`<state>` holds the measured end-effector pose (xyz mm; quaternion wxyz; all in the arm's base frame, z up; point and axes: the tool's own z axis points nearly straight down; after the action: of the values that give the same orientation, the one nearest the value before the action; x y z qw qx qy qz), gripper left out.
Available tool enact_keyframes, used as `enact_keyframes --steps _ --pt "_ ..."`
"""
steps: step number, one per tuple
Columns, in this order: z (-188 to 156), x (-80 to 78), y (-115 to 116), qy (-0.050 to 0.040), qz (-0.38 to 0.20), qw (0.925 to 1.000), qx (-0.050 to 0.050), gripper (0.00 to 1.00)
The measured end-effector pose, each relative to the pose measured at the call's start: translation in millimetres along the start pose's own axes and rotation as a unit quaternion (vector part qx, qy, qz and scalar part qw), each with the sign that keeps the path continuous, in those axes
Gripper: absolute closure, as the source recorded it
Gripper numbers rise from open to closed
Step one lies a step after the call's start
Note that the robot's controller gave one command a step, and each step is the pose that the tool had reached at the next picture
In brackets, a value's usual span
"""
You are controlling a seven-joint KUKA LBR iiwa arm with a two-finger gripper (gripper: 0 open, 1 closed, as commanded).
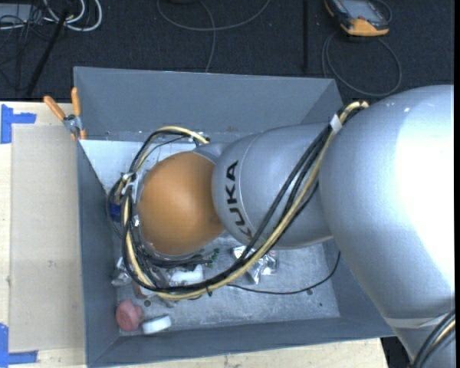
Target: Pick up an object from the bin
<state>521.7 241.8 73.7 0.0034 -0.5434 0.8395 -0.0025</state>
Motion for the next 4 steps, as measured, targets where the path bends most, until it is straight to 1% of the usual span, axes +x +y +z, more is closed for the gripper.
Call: enact_keyframes --steps 1,2,3,4 --pt "1.4 11.1 40.4 -0.0010 -0.268 0.9635 -0.002 0.00" --pt "-0.4 9.9 40.1 -0.0031 -0.265 0.9642 -0.002 1.00" --pt "-41.9 8.5 40.0 -0.0010 -0.263 0.9647 -0.003 1.00" --pt "-67.9 7.4 40.2 -0.0008 -0.261 0.9653 -0.004 1.00"
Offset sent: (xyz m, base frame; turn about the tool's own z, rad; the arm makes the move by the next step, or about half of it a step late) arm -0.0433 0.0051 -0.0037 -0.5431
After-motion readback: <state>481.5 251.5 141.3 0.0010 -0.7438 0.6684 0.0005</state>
